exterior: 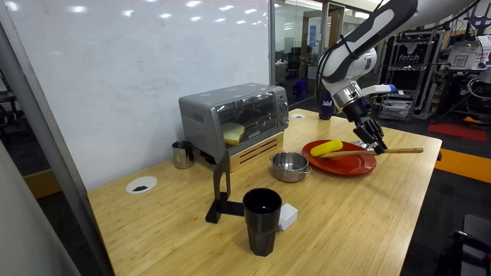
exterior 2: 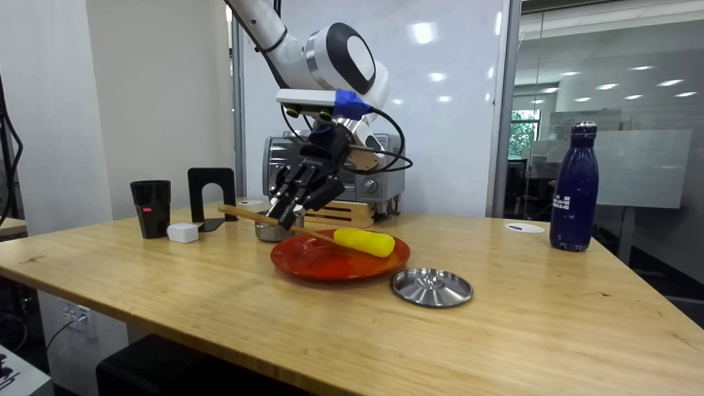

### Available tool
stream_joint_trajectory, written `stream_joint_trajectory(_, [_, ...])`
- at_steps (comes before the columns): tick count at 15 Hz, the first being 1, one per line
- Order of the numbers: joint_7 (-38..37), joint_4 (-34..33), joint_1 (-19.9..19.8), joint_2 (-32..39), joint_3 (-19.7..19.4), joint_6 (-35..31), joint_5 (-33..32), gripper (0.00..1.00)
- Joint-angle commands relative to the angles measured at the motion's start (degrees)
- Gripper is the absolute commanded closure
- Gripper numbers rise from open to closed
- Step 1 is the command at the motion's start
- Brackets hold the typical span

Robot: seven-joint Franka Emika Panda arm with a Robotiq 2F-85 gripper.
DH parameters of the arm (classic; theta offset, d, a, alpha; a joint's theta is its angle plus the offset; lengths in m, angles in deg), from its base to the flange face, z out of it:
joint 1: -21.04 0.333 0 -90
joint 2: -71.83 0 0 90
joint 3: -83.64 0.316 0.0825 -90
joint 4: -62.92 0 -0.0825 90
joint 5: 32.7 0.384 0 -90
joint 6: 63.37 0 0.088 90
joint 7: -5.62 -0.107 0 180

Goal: Use the wooden cooking stick to pick up the yellow bottle

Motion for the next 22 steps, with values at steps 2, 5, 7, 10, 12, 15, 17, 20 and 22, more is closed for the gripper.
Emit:
stream_joint_trajectory(2, [3.7, 1.1, -3.3, -0.3, -1.1, -0.3, -0.6, 0.94])
stream_joint_trajectory(5, [4.3, 0.3, -4.9, 0.4, -1.9, -0.8, -0.5, 0.94])
stream_joint_trajectory(7, [4.1, -0.4, -5.1, 0.7, -2.0, -1.0, -0.9, 0.94])
stream_joint_trajectory(10, [3.7, -1.1, -4.6, 1.1, -1.6, -1.2, -1.3, 0.94])
stream_joint_trajectory(12, [3.4, -1.6, -4.1, 1.3, -1.3, -1.7, -1.7, 0.94])
stream_joint_trajectory(15, [3.2, -2.5, -3.7, 2.0, -1.0, -3.1, -2.0, 0.94])
stream_joint_trajectory(17, [3.2, -2.3, -3.4, 2.1, -0.9, -4.7, -2.2, 0.94])
stream_joint_trajectory(20, [2.9, -1.8, -3.0, 2.7, -0.7, -7.3, -2.5, 0.94])
stream_joint_trajectory(22, [2.9, -1.3, -2.8, 3.2, -0.6, -8.5, -2.7, 0.94])
